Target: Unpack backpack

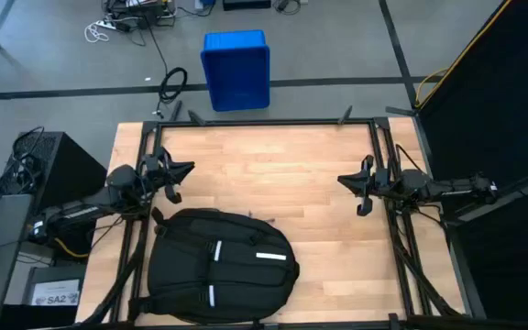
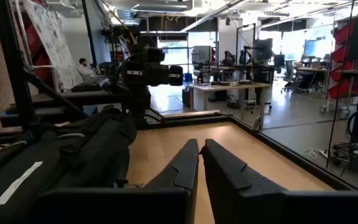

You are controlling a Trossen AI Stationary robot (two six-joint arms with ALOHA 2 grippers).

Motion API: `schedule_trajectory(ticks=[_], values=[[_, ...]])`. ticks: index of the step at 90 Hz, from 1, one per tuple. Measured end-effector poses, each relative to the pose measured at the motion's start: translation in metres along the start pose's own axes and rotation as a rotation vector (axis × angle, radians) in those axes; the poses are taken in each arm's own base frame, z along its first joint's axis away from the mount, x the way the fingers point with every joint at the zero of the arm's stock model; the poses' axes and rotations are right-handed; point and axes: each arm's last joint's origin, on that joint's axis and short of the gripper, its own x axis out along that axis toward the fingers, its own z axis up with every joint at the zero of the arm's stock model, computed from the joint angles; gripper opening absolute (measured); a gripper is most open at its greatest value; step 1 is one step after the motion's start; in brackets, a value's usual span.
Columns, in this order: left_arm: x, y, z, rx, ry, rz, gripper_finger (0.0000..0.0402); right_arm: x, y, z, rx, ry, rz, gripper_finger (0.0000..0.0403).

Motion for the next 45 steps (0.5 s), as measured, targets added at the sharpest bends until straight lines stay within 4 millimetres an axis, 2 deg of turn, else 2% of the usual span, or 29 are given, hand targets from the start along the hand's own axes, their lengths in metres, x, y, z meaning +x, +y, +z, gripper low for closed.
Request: schedule_trajectory(ticks=[45], values=[[0.0000,0.0000,0.0000,0.000,0.000,0.000,0.0000,0.0000,0.0000,0.0000,0.000,0.000,0.000,0.0004]])
